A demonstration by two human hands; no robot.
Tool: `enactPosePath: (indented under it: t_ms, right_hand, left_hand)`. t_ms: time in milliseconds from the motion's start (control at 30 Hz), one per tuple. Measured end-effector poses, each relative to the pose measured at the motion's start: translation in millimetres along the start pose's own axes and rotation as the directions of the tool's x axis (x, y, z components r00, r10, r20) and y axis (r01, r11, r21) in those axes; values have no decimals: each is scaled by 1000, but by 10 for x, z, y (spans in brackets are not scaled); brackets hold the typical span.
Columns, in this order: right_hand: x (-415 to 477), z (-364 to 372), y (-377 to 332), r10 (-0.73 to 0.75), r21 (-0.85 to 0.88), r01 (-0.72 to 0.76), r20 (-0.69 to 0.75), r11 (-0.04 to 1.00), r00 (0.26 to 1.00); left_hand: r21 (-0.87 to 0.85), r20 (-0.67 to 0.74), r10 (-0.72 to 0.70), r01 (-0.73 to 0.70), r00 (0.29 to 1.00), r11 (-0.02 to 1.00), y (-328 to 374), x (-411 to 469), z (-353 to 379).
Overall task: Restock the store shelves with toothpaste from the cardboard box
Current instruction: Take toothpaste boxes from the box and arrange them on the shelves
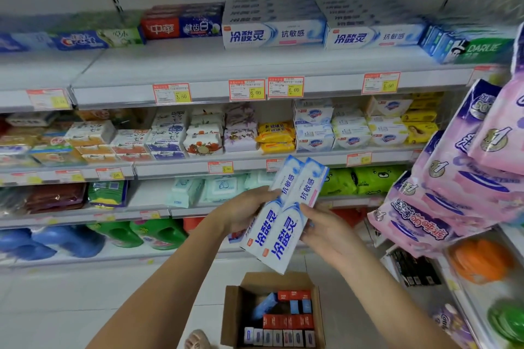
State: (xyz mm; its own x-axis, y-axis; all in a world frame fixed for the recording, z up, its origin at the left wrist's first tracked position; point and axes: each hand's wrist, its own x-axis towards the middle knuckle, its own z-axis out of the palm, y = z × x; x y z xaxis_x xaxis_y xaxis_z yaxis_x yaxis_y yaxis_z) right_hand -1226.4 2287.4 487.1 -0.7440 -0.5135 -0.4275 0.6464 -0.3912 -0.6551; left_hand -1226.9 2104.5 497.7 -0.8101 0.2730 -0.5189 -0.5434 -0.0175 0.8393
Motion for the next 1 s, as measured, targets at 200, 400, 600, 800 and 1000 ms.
enactPosePath:
  t_ms: [200, 400, 600, 800, 1000]
  right_hand:
    - [32, 212, 80, -158, 11, 162, -178, 987, 971]
    - [-37, 405, -142, -292, -71, 284, -314, 956, 904]
    - [18, 352, -603, -347, 188, 397, -251, 898, 904]
    - [-17, 415, -1350, -558, -70, 556, -199, 828, 806]
    - [78, 243, -2179, -803, -699, 525, -119, 485, 583]
  left_hand:
    - [114, -155, 42, -25, 987, 993, 191, -10, 262]
    - [312, 7, 180, -173, 984, 934, 543, -132, 554]
    - [653, 54, 178, -170, 982, 738, 791, -30, 603]
    - [873, -1, 534, -260, 846, 413, 1597, -121, 684]
    - [993, 48, 667, -110, 744, 51, 2612, 118, 597]
